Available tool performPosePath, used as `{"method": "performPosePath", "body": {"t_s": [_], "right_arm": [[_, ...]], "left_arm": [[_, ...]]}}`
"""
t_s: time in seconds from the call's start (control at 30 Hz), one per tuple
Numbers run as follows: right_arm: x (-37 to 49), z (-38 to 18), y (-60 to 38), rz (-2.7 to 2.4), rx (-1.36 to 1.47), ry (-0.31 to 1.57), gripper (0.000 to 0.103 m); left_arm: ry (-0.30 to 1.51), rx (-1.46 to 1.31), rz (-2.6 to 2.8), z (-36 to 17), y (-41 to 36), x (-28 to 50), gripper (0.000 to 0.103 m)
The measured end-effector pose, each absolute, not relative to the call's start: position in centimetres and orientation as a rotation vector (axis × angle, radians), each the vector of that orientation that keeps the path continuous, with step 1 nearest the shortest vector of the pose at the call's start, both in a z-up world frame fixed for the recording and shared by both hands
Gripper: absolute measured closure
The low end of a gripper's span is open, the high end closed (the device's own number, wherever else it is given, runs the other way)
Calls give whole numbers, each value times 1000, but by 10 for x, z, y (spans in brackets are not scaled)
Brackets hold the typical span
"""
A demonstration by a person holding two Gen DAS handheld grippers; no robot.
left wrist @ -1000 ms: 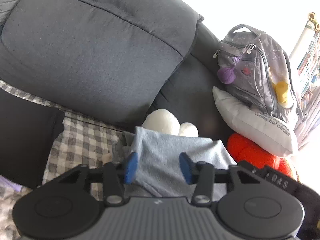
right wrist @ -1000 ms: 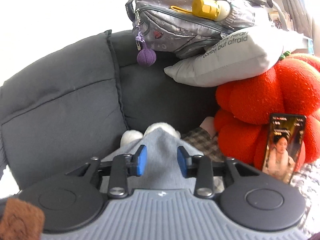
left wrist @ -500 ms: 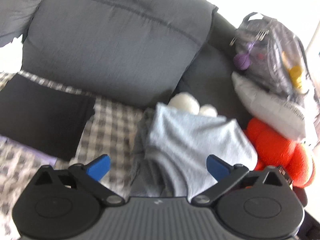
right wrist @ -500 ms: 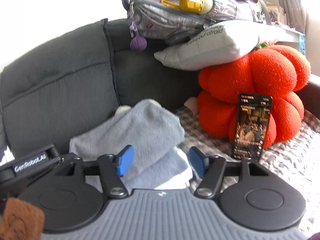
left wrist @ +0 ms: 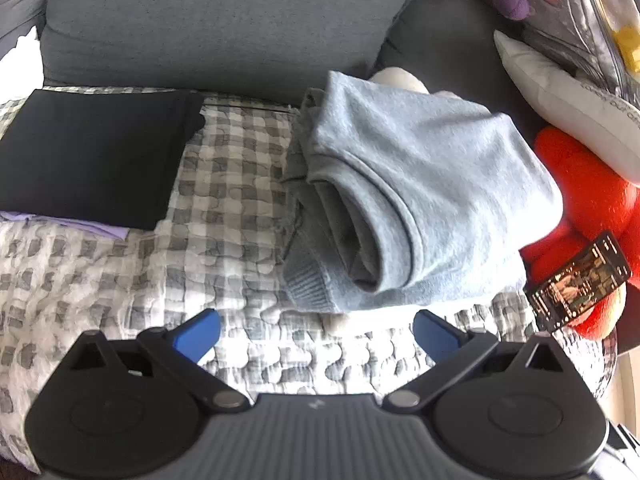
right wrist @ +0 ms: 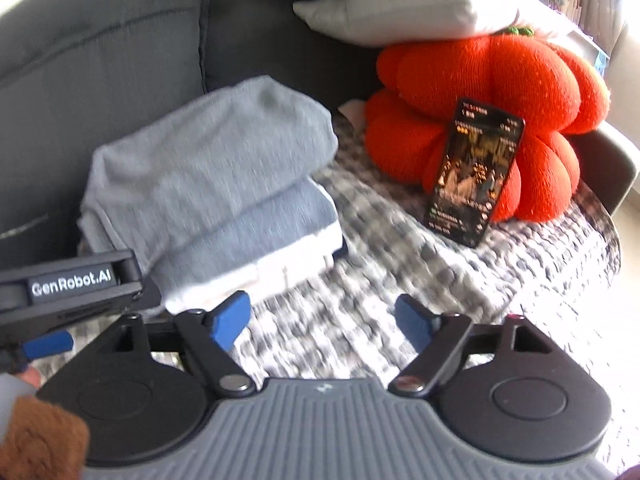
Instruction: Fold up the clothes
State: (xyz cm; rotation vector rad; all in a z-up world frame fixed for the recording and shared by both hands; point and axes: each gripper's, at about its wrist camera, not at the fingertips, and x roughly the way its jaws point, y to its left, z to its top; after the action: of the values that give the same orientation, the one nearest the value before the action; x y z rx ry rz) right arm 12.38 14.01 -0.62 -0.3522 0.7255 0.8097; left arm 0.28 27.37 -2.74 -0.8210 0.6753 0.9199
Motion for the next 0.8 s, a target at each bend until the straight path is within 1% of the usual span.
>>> {"method": "performPosePath", "body": {"t_s": [0.03, 0.13, 0.4, 0.8], "right_arm": [[123, -8, 140, 806, -361, 727, 10], [120, -9, 137, 800, -376, 719, 4], [118, -7, 138, 797, -408, 717, 1], [118, -12, 143, 795, -428, 727, 1]], "left_arm": [[674, -817, 917, -27, 272, 3, 0], [668, -806, 913, -25, 268, 4, 0], [677, -799, 900, -21, 267, 11, 0], [680, -805, 897, -22, 268, 11, 0]]}}
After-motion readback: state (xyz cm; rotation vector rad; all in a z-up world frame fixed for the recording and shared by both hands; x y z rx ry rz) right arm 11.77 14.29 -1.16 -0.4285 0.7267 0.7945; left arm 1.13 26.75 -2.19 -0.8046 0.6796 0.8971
